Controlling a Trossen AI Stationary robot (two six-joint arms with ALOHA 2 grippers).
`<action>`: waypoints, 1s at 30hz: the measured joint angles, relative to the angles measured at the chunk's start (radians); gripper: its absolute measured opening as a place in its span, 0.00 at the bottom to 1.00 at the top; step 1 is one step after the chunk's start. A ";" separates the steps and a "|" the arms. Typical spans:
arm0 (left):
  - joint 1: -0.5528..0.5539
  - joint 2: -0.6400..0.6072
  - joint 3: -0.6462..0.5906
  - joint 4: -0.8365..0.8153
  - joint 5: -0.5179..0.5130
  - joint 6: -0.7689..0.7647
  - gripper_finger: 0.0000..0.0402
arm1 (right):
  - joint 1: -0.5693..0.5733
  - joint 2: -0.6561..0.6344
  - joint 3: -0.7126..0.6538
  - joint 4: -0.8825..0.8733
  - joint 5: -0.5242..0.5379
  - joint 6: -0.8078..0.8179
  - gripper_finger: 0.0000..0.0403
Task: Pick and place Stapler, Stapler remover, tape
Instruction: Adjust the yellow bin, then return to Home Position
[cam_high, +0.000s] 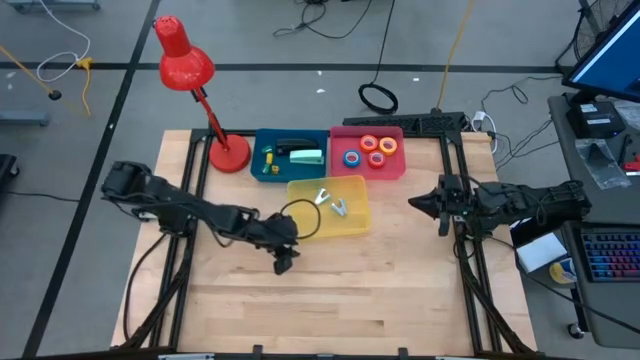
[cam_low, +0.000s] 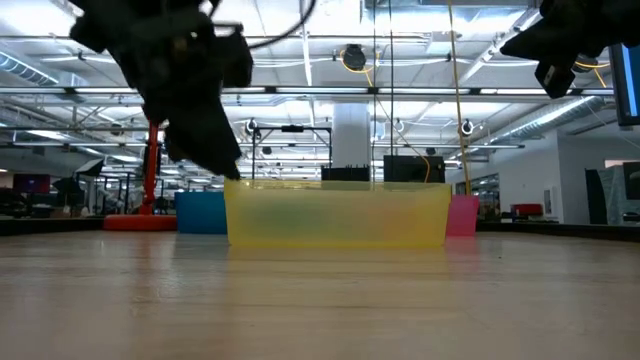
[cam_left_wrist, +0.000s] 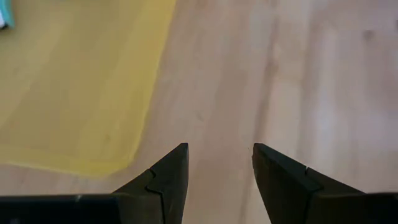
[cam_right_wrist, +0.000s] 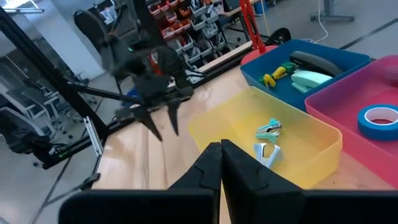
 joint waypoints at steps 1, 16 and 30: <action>0.003 0.022 0.005 0.002 -0.001 -0.006 0.44 | 0.000 0.000 0.000 0.000 -0.012 -0.001 0.00; 0.090 0.132 0.007 0.007 -0.051 -0.057 0.44 | 0.000 0.000 0.000 0.001 -0.045 -0.016 0.00; -0.100 -0.233 0.007 -0.149 -0.060 -0.178 0.44 | 0.000 0.000 0.000 0.001 -0.045 -0.017 0.00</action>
